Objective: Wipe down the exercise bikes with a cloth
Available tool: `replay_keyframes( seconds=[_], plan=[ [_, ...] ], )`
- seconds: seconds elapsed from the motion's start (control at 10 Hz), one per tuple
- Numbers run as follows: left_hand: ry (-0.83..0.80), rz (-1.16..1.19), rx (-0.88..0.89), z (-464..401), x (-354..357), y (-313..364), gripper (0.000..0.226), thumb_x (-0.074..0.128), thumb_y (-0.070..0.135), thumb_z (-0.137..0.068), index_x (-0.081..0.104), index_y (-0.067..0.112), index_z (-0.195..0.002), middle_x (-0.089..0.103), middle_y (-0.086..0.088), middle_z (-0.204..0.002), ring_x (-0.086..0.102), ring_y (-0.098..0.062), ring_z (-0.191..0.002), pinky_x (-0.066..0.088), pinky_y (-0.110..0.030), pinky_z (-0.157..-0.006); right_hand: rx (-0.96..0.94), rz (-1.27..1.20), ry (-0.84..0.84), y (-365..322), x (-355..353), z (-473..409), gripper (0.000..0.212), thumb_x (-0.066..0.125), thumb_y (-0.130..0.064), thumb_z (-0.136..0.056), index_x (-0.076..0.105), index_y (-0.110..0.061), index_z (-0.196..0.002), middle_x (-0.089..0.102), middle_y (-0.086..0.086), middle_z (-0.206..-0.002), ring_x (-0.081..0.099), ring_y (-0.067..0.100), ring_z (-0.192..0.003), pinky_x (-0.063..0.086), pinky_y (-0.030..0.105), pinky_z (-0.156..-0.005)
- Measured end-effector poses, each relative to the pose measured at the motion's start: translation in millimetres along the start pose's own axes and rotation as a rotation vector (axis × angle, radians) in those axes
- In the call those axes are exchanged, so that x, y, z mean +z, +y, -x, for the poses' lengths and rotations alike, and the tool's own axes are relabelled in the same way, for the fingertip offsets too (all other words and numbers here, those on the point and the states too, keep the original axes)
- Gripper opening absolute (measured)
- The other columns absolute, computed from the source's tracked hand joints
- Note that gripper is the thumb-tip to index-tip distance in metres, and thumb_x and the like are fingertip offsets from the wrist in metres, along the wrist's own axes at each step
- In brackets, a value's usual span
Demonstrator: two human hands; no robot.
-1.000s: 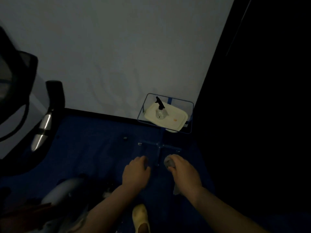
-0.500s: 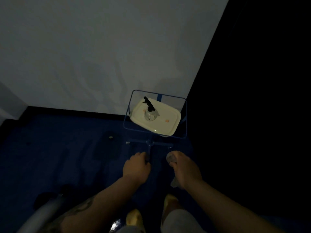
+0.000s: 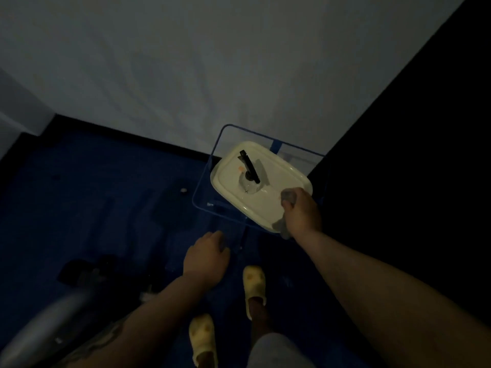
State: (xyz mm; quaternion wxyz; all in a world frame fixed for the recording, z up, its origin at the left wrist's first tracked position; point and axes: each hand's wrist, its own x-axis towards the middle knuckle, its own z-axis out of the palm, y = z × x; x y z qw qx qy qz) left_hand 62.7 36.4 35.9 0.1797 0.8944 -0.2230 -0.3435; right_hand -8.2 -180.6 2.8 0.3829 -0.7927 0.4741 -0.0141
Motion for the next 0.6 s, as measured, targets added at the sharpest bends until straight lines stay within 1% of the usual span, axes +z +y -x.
replay_keyframes(
  seconds=[0.1, 0.2, 0.3, 0.4, 0.5, 0.6],
  plan=[
    [0.032, 0.038, -0.022, -19.8, 1.2, 5.0, 0.023, 0.049, 0.023, -0.088, 0.06, 0.019, -0.107, 0.06, -0.002, -0.111, 0.057, -0.02, -0.102, 0.046, -0.038, -0.089, 0.082, 0.044, -0.042, 8.7, 23.4, -46.6, 0.025, 0.046, -0.024, -0.096, 0.056, -0.011, -0.115, 0.059, 0.01, -0.115, 0.058, 0.027, -0.097, 0.051, 0.035, -0.083],
    [0.061, 0.054, -0.039, -37.7, 3.9, 3.2, 0.024, 0.05, 0.024, -0.089, 0.059, 0.022, -0.111, 0.06, 0.001, -0.113, 0.057, -0.018, -0.103, 0.046, -0.037, -0.09, 0.11, 0.071, -0.045, 22.7, 45.8, -74.0, 0.024, 0.051, -0.023, -0.095, 0.057, -0.009, -0.113, 0.059, 0.013, -0.116, 0.058, 0.029, -0.1, 0.05, 0.036, -0.085],
    [0.067, 0.089, -0.074, -46.8, 6.6, -2.5, 0.025, 0.05, 0.025, -0.09, 0.06, 0.022, -0.113, 0.06, 0.001, -0.116, 0.057, -0.018, -0.105, 0.046, -0.039, -0.092, 0.145, 0.059, -0.121, 30.9, 58.9, -85.2, 0.024, 0.053, -0.023, -0.094, 0.058, -0.009, -0.113, 0.06, 0.012, -0.116, 0.058, 0.028, -0.102, 0.048, 0.036, -0.087],
    [0.059, 0.09, -0.112, -45.9, 6.1, -5.6, 0.026, 0.051, 0.025, -0.089, 0.06, 0.022, -0.113, 0.059, 0.001, -0.117, 0.057, -0.018, -0.106, 0.046, -0.039, -0.093, 0.137, 0.122, -0.199, 36.1, 62.5, -80.3, 0.027, 0.049, -0.027, -0.095, 0.055, -0.011, -0.116, 0.06, 0.012, -0.118, 0.057, 0.029, -0.103, 0.05, 0.04, -0.089],
    [0.054, 0.079, -0.107, -36.3, -1.0, -2.4, 0.023, 0.05, 0.023, -0.089, 0.061, 0.02, -0.109, 0.06, 0.0, -0.114, 0.058, -0.018, -0.102, 0.047, -0.038, -0.09, 0.088, 0.168, -0.213, 26.5, 52.0, -60.2, 0.03, 0.046, -0.028, -0.097, 0.052, -0.015, -0.122, 0.057, 0.009, -0.125, 0.056, 0.028, -0.108, 0.049, 0.041, -0.091],
    [0.084, 0.092, -0.068, -20.0, -9.3, -1.9, 0.024, 0.048, 0.024, -0.088, 0.06, 0.021, -0.109, 0.059, 0.0, -0.112, 0.057, -0.018, -0.101, 0.046, -0.038, -0.089, 0.004, 0.158, -0.161, 18.7, 39.5, -30.6, 0.031, 0.044, -0.029, -0.098, 0.051, -0.018, -0.126, 0.056, 0.007, -0.126, 0.055, 0.026, -0.109, 0.048, 0.038, -0.091]
  ],
)
